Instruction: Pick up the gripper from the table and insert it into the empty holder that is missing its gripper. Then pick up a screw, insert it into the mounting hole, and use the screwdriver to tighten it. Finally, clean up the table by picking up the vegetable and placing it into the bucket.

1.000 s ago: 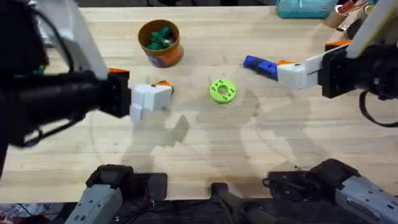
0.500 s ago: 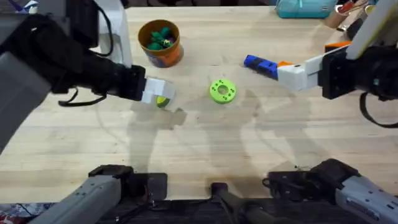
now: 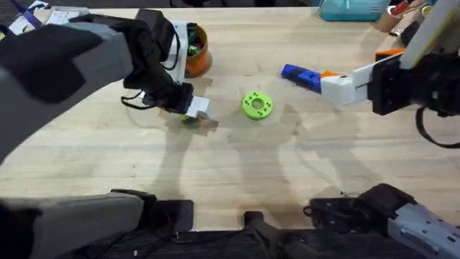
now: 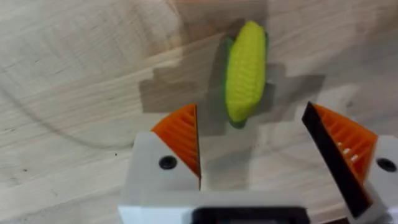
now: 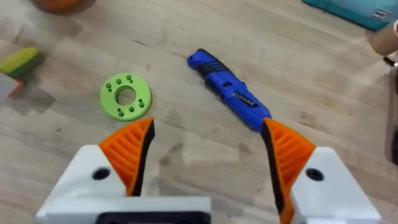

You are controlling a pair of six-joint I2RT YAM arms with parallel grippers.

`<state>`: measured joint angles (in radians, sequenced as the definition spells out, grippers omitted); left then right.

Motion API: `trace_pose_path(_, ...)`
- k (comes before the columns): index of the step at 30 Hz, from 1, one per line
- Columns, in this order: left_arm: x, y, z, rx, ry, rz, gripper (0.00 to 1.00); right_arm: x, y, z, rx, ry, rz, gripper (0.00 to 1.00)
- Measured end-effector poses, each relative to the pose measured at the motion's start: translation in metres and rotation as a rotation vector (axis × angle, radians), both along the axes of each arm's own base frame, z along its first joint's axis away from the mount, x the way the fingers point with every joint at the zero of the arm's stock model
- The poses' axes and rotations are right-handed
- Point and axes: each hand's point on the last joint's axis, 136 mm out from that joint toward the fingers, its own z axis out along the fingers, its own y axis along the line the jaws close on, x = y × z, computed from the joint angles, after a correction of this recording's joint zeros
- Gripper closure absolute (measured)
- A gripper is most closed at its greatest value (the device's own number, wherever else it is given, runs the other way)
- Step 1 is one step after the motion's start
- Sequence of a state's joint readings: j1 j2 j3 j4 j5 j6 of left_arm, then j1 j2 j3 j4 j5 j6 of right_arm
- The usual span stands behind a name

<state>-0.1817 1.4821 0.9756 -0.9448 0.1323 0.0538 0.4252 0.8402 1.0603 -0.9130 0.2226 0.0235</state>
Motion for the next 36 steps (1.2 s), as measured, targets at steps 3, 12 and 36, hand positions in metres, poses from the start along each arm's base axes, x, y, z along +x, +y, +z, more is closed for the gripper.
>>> trace_pose_path(3, 0.008, 0.001, -0.012, 0.015, 0.007, 0.013, 0.014, 0.0, 0.0, 0.0, 0.0, 0.0, 0.0, 0.005)
trace_pose_path(12, 0.017, 0.001, -0.023, 0.022, 0.005, 0.018, 0.015, 0.0, 0.0, 0.0, 0.0, 0.0, 0.0, 0.005)
trace_pose_path(36, 0.017, 0.001, -0.023, 0.022, 0.005, 0.018, 0.015, 0.0, 0.0, 0.0, 0.0, 0.0, 0.0, 0.005)
